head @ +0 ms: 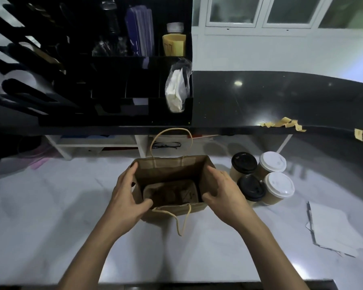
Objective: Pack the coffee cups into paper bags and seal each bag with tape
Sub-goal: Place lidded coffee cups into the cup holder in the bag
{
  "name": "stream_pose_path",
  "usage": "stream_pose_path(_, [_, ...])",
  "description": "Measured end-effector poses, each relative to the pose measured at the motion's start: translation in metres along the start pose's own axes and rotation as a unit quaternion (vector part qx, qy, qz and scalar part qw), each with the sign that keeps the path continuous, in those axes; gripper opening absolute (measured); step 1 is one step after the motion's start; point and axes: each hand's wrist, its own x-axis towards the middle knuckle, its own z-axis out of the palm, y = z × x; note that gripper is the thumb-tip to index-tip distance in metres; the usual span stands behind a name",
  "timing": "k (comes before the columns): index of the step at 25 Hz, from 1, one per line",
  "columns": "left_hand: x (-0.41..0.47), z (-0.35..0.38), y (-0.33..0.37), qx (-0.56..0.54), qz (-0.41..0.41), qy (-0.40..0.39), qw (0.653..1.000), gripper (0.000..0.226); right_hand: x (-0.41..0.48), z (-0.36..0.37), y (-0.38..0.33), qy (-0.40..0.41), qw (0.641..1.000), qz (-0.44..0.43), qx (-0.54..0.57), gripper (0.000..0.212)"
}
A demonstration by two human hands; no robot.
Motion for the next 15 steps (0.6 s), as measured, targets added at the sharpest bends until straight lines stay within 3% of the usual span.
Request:
stream_pose_path(10, [0.061,-0.039,-0.027,0.007,0.023,-0.084,0.996,0.105,0.044,0.032,-0.016,0.015,0.999,0.047,0.022,0.072])
stream_pose_path(15, [0.072,-0.038,-0.029,0.023,0.022,-0.109,0.994,0.109,0.052,0.041,-0.017,0.046,0.998,0.031,0.027,0.056])
